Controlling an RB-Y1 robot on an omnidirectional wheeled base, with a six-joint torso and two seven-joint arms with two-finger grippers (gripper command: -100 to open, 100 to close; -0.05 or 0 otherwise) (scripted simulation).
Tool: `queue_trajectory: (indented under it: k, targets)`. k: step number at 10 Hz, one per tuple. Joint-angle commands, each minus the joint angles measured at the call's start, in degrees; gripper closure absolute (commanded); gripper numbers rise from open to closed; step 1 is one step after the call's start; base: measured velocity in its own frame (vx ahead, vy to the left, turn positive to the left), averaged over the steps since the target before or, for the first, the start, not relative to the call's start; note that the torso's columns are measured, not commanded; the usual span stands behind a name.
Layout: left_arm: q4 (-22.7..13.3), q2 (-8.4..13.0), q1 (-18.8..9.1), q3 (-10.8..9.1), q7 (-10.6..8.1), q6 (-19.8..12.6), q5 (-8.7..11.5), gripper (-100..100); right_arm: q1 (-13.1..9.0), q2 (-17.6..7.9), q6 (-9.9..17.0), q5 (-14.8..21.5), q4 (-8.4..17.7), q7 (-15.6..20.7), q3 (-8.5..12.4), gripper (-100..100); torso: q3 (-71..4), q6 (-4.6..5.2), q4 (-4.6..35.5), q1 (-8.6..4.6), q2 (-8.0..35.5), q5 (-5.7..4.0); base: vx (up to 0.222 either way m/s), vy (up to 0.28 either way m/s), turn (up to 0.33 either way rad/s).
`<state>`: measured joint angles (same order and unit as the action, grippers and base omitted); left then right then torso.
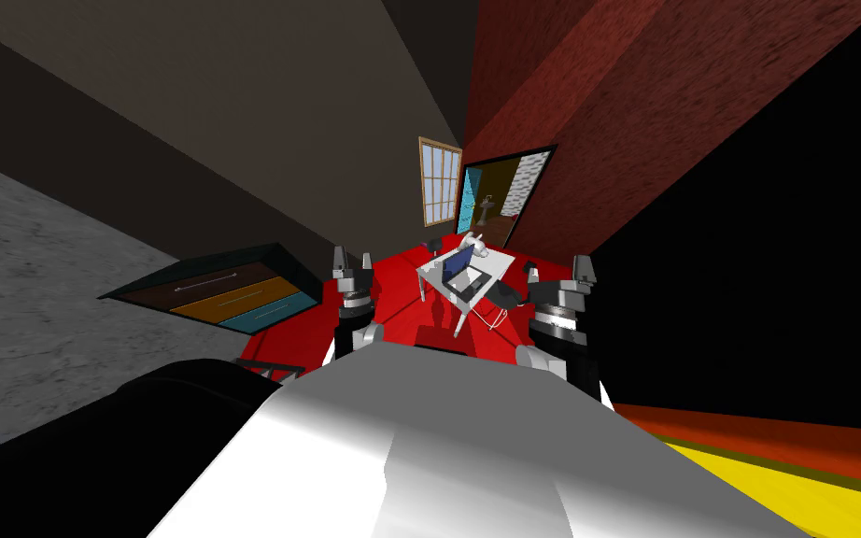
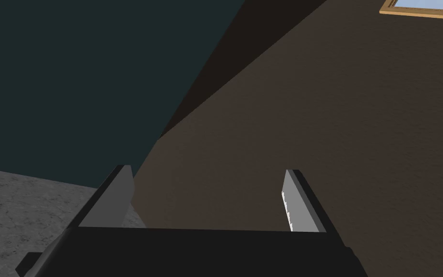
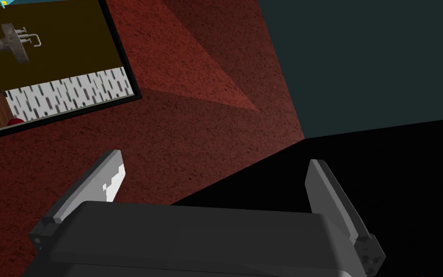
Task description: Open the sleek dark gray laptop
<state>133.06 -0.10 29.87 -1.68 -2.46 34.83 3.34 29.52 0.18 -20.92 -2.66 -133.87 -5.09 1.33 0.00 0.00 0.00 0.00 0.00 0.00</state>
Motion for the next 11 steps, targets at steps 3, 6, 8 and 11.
queue_trajectory:
  k: [3,6,8,11]
  targets:
    - [0.0,0.0,0.0,0.00,0.00,0.0,0.0,0,0.0,0.0,0.0,0.0,0.0,0.0,0.0,0,-20.1,0.00,10.1,0.00,10.0,0.00,0.000,0.000,0.000]
    - [0.0,0.0,0.0,0.00,0.00,0.0,0.0,0,0.0,0.0,0.0,0.0,0.0,0.0,0.0,0,-45.4,0.00,22.7,0.00,22.7,0.00,0.000,0.000,0.000]
    - [0.0,0.0,0.0,0.00,0.00,0.0,0.0,0,0.0,0.0,0.0,0.0,0.0,0.0,0.0,0,-62.3,0.00,31.1,0.00,31.2,0.00,0.000,0.000,0.000]
    - [0.0,0.0,0.0,0.00,0.00,0.0,0.0,0,0.1,-3.4,0.6,1.0,0.4,0.9,0.3,-100,-83.2,0.00,41.5,0.06,41.5,0.02,0.020,0.024,-0.018]
